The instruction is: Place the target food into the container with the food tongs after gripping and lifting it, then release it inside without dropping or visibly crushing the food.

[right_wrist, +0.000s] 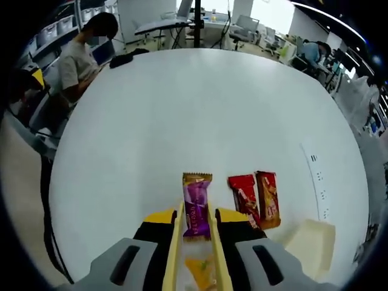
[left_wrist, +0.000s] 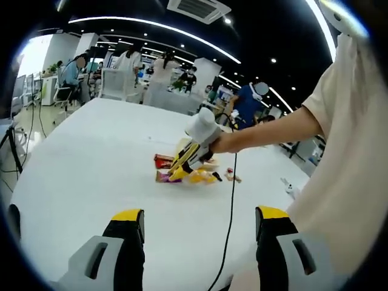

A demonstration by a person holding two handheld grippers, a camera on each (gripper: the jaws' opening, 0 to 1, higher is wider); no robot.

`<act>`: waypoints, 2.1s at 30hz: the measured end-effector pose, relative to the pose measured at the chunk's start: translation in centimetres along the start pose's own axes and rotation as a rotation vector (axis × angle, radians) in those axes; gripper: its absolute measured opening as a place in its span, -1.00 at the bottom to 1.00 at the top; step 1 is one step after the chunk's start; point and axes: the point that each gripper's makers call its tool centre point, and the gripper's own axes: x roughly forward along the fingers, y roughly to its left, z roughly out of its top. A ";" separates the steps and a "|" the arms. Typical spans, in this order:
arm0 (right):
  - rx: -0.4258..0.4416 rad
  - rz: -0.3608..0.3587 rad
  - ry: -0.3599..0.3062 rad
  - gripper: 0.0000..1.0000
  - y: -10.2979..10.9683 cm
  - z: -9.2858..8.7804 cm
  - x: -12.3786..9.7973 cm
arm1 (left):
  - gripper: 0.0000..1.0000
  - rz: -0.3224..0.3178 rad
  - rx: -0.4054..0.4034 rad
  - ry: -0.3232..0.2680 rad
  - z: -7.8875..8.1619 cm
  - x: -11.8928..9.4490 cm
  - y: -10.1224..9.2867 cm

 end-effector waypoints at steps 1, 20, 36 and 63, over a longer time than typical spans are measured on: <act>0.005 0.003 0.000 -0.50 0.0 0.0 0.0 | 0.49 0.000 -0.001 0.002 0.0 0.0 0.0; -0.007 0.005 0.003 -0.49 0.1 -0.6 0.5 | 0.48 -0.005 -0.013 0.017 -0.2 0.6 -0.4; 0.063 -0.032 -0.012 -0.53 0.3 -0.5 0.3 | 0.48 0.006 -0.020 0.013 -0.3 0.1 0.0; 0.105 -0.161 -0.105 -0.52 -2.7 0.6 -6.7 | 0.48 -0.069 0.045 -0.012 1.2 0.8 -1.5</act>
